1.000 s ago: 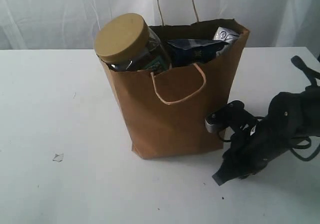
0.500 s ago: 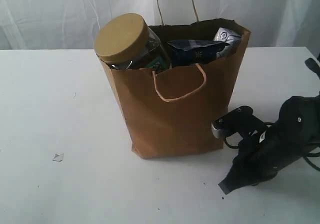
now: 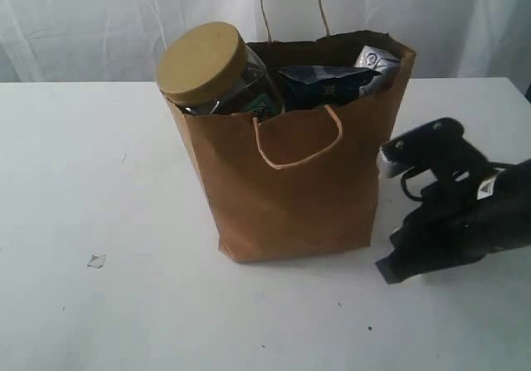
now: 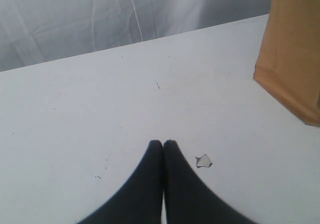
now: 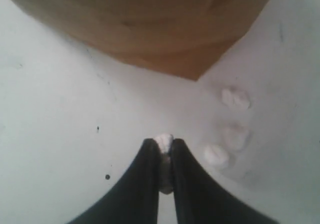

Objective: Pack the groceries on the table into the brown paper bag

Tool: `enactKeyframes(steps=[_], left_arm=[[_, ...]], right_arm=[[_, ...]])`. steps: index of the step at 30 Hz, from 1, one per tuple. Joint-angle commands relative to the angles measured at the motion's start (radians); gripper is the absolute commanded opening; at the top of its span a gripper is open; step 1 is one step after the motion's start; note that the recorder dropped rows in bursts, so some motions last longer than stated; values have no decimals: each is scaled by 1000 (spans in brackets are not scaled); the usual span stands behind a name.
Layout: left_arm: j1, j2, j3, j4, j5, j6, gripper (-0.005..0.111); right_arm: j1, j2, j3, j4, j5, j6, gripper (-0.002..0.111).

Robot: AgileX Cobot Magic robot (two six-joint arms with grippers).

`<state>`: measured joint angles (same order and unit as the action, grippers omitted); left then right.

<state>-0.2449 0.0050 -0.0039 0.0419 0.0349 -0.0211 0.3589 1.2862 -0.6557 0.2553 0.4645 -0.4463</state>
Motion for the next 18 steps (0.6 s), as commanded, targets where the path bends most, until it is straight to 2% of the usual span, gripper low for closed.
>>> enactKeyframes(steps=[1, 9, 18], left_arm=[[3, -5, 4, -13, -6, 0, 0], [3, -5, 4, -13, -6, 0, 0], [3, -5, 4, -13, -6, 0, 0]], right_arm=[[1, -142, -40, 16, 5, 5, 1], [1, -234, -271, 39, -19, 0, 1], [1, -37, -518, 32, -46, -22, 1]])
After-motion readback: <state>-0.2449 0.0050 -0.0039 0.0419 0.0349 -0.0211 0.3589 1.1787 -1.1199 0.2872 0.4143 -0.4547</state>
